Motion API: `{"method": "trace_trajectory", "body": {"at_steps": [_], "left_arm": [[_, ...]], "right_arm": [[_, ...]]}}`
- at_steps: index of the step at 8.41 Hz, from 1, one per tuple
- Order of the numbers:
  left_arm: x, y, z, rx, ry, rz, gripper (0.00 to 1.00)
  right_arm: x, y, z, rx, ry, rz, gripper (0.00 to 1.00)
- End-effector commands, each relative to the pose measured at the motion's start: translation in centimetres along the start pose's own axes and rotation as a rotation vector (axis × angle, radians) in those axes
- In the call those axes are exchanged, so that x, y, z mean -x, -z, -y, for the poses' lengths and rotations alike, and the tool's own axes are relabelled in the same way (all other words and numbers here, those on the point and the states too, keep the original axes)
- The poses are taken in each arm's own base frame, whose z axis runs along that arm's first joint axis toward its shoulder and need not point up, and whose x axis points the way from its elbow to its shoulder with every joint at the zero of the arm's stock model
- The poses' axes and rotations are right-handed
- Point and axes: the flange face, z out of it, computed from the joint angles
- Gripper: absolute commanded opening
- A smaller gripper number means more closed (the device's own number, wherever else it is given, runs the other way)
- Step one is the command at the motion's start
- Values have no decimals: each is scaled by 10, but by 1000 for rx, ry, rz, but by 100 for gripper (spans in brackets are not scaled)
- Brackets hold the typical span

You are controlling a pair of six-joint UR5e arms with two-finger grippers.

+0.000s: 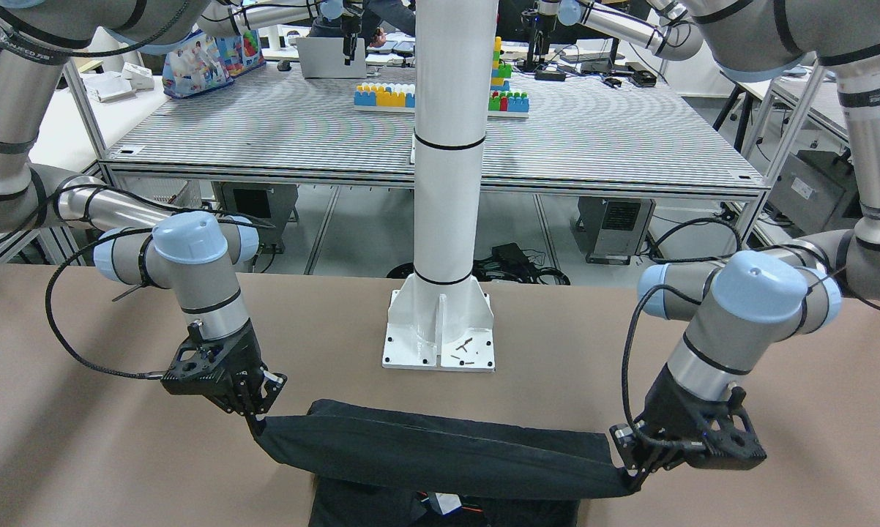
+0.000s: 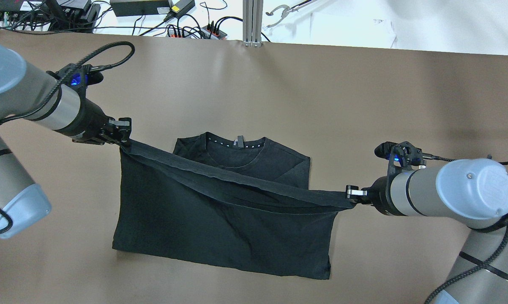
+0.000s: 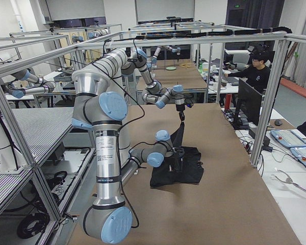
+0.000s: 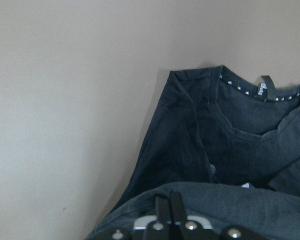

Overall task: Fold clothes
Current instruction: 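Lower the hem onto the shirt and open both grippers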

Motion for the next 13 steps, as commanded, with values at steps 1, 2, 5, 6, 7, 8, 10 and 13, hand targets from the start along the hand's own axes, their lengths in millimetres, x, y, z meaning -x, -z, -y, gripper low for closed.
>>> {"method": "trace_trajectory", "body": {"at_steps": [1, 2, 5, 6, 7, 8, 10, 13], "left_arm": [[-13, -62, 52, -26, -22, 96, 0], [-16, -83, 68, -32, -37, 115, 0], [4, -139, 84, -39, -69, 80, 0], [6, -144, 87, -50, -79, 59, 0], [6, -144, 87, -53, -84, 57, 0], [8, -141, 88, -62, -136, 42, 43], [36, -125, 100, -81, -278, 37, 100], [87, -98, 47, -45, -318, -3, 100]], "right_arm": [[5, -34, 33, -28, -34, -44, 0], [12, -49, 40, -26, -40, -58, 0], [24, -94, 58, -15, -47, -101, 0], [26, -101, 61, -13, -48, -108, 4], [25, -105, 62, -10, -49, -116, 24], [20, -111, 65, -34, -10, -139, 93], [26, -96, 65, -48, 112, -117, 94], [28, -90, 63, -48, 132, -105, 94]]}}
